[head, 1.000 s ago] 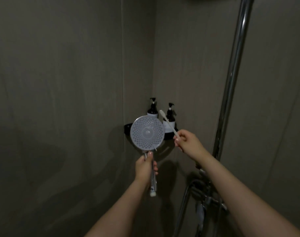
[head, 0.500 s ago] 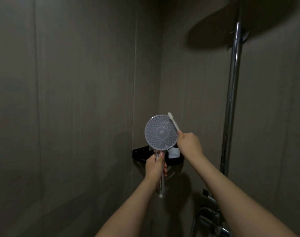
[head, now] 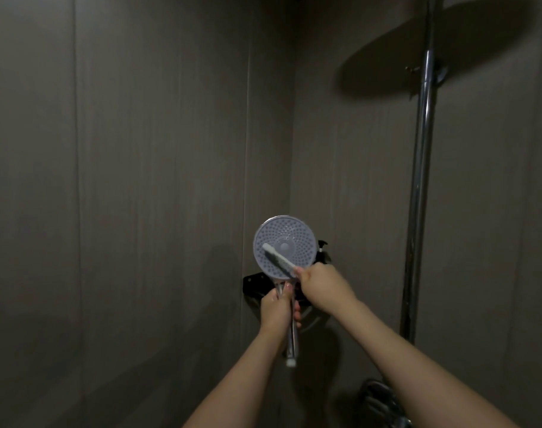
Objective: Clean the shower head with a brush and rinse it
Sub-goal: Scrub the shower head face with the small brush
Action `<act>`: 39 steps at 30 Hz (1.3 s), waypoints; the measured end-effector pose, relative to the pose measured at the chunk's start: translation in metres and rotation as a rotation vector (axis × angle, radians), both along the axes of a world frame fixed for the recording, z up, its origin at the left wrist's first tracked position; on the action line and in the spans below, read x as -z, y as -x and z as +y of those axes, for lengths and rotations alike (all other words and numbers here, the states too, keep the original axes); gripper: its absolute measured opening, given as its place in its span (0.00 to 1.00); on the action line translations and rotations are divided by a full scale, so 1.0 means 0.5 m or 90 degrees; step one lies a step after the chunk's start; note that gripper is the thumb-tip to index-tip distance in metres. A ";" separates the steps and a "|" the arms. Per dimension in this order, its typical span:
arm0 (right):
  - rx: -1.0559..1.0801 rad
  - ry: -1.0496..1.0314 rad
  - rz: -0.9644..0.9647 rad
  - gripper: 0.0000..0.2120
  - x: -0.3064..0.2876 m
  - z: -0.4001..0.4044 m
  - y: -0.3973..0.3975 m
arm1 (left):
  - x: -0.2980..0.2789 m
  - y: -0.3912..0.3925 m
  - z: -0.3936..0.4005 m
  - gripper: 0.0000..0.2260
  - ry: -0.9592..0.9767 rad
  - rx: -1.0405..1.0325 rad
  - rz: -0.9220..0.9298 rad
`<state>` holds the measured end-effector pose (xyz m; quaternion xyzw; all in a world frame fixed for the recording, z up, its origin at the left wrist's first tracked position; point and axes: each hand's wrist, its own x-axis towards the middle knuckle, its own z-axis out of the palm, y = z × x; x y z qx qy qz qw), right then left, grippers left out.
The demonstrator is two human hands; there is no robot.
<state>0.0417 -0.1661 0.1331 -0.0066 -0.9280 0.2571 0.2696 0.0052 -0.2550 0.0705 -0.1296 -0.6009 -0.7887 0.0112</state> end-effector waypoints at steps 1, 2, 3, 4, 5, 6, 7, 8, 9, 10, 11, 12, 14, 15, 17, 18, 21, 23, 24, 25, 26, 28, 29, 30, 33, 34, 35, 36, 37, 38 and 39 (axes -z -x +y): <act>0.017 -0.002 0.022 0.19 -0.004 0.005 -0.002 | -0.001 -0.001 -0.004 0.11 0.004 0.002 0.003; 0.030 -0.001 0.043 0.20 -0.007 0.010 0.000 | -0.002 -0.002 -0.009 0.10 0.008 0.005 0.011; 0.026 0.000 0.048 0.20 -0.007 0.012 0.002 | -0.005 -0.004 -0.013 0.10 0.011 0.003 0.021; 0.026 -0.005 0.034 0.20 -0.005 0.013 0.000 | -0.008 -0.006 -0.015 0.10 0.014 -0.003 0.030; 0.049 0.004 0.027 0.20 -0.006 0.012 -0.003 | -0.012 -0.007 -0.015 0.10 0.015 -0.007 0.033; 0.087 0.014 0.022 0.20 -0.012 0.022 -0.003 | -0.014 -0.008 -0.015 0.11 0.015 -0.007 0.030; 0.113 0.036 0.038 0.20 -0.021 0.036 0.000 | -0.016 -0.010 -0.013 0.10 0.017 -0.004 0.026; 0.148 0.051 0.027 0.21 -0.032 0.049 0.002 | -0.017 -0.011 -0.012 0.10 0.021 -0.003 0.024; 0.173 0.072 0.025 0.22 -0.039 0.055 0.002 | -0.019 -0.012 -0.011 0.10 0.024 -0.004 0.022; 0.171 0.062 0.028 0.22 -0.040 0.053 0.003 | -0.019 -0.012 -0.010 0.11 0.025 -0.004 0.020; 0.139 0.052 0.013 0.21 -0.036 0.040 0.001 | -0.019 -0.012 -0.010 0.11 0.022 -0.004 0.018; 0.110 0.044 -0.011 0.20 -0.026 0.024 -0.001 | -0.018 -0.012 -0.009 0.11 0.015 -0.005 0.018; 0.102 0.052 -0.012 0.20 -0.015 0.013 -0.002 | -0.017 -0.011 -0.007 0.11 0.014 -0.010 0.021; 0.120 0.051 0.000 0.21 -0.022 0.021 0.000 | -0.017 -0.010 -0.006 0.11 0.022 -0.013 0.023; 0.150 0.064 0.013 0.20 -0.034 0.033 0.000 | -0.019 -0.009 -0.003 0.12 0.030 -0.014 0.027; 0.113 0.077 0.014 0.19 -0.035 0.026 0.004 | -0.021 -0.010 -0.002 0.12 0.023 -0.012 0.026; 0.047 0.036 -0.032 0.20 -0.025 0.012 -0.006 | -0.020 -0.009 -0.001 0.12 -0.002 -0.013 0.019; 0.073 0.049 0.025 0.24 -0.041 0.039 -0.001 | -0.015 -0.006 -0.003 0.12 0.014 -0.011 0.027; 0.097 0.060 0.048 0.24 -0.049 0.048 0.000 | -0.014 -0.006 -0.003 0.12 0.020 -0.009 0.030; 0.095 0.058 0.034 0.22 -0.053 0.047 0.001 | -0.014 -0.007 -0.002 0.12 0.023 -0.009 0.032; 0.068 0.036 0.014 0.19 -0.046 0.038 0.002 | -0.016 -0.008 -0.001 0.12 0.022 -0.008 0.030; 0.047 -0.028 -0.029 0.18 -0.011 0.012 0.006 | -0.020 -0.010 0.002 0.12 0.006 -0.010 0.023; 0.060 -0.040 -0.045 0.19 -0.004 0.008 0.002 | -0.021 -0.010 0.002 0.12 0.003 -0.008 0.023; 0.074 -0.054 -0.019 0.19 -0.005 0.017 0.005 | -0.020 -0.011 0.001 0.11 0.008 -0.003 0.027; 0.141 -0.023 0.013 0.20 -0.035 0.045 0.006 | -0.020 -0.018 -0.003 0.11 0.027 0.008 0.042; 0.123 -0.055 0.003 0.19 -0.036 0.045 0.006 | -0.021 -0.020 -0.004 0.11 0.025 0.006 0.039; 0.089 -0.060 -0.005 0.18 -0.032 0.035 0.007 | -0.022 -0.021 -0.005 0.10 0.017 0.002 0.033; 0.068 -0.070 -0.016 0.17 -0.023 0.022 0.007 | -0.024 -0.020 -0.006 0.10 0.005 -0.003 0.026; 0.060 -0.098 -0.023 0.17 -0.014 0.016 0.006 | -0.025 -0.019 -0.008 0.10 0.000 -0.006 0.021; 0.071 -0.105 -0.005 0.18 -0.013 0.021 0.010 | -0.025 -0.019 -0.011 0.10 0.002 -0.006 0.019; 0.094 -0.080 0.006 0.19 -0.023 0.031 0.011 | -0.024 -0.018 -0.015 0.10 0.010 -0.004 0.022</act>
